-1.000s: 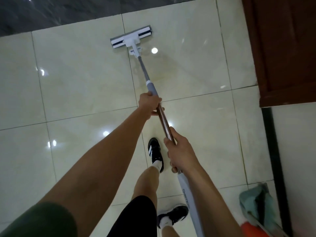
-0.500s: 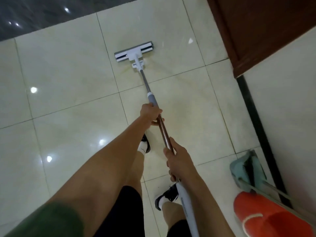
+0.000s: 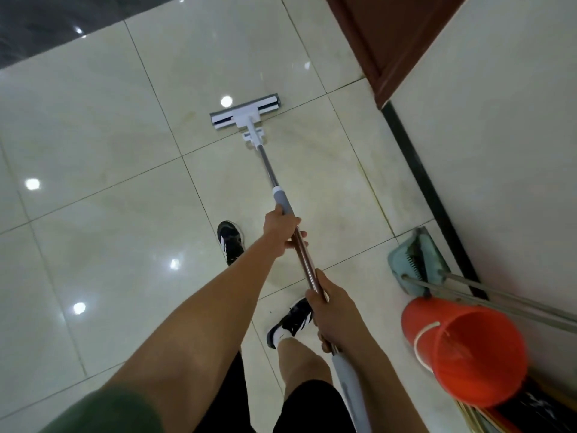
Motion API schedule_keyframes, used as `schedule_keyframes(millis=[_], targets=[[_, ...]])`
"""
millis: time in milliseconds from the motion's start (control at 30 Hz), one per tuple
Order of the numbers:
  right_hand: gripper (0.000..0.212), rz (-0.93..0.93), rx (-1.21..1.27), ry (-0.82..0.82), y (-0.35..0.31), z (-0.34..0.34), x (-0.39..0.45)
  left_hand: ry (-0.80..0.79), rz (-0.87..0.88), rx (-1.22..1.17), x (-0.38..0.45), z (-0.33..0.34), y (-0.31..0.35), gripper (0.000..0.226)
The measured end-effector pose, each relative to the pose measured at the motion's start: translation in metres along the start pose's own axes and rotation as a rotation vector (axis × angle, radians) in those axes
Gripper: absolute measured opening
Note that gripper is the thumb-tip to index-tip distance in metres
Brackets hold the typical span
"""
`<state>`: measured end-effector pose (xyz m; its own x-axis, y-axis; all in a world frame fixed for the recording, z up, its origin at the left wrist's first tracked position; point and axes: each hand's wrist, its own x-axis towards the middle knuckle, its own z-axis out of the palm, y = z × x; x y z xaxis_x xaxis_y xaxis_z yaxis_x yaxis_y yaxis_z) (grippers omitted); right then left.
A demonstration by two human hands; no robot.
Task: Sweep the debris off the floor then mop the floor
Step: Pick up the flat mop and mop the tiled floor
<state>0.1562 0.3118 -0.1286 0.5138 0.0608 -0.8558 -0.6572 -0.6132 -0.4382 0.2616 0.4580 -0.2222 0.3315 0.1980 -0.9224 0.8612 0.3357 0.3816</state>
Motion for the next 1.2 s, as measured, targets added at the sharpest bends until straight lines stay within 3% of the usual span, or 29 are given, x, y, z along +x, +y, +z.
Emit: schedule_keyframes(millis=[100,300,500,767,1000,1200], targets=[[0.049,-0.051,-0.052,0.012,-0.017,0.001,0.005,0.029,0.014,-0.065,0.006,-0.005,0.013,0.066],[0.053,-0.074,-0.030,-0.017,-0.063,0.010,0.026,0.066,0.038,-0.083,0.034,-0.025,0.051,0.044],[0.053,-0.093,-0.053,-0.048,-0.146,0.022,0.074,0.056,0.057,-0.147,0.082,-0.062,0.129,0.070],[0.061,-0.044,-0.054,-0.007,-0.294,0.055,0.151,0.027,0.077,-0.159,0.151,-0.128,0.267,0.073],[0.086,-0.101,-0.226,-0.025,-0.395,0.078,0.180,0.038,0.113,-0.173,0.169,-0.184,0.356,0.030],[0.085,-0.177,-0.377,-0.092,-0.428,0.069,0.179,0.095,0.101,-0.255,0.161,-0.210,0.373,0.055]])
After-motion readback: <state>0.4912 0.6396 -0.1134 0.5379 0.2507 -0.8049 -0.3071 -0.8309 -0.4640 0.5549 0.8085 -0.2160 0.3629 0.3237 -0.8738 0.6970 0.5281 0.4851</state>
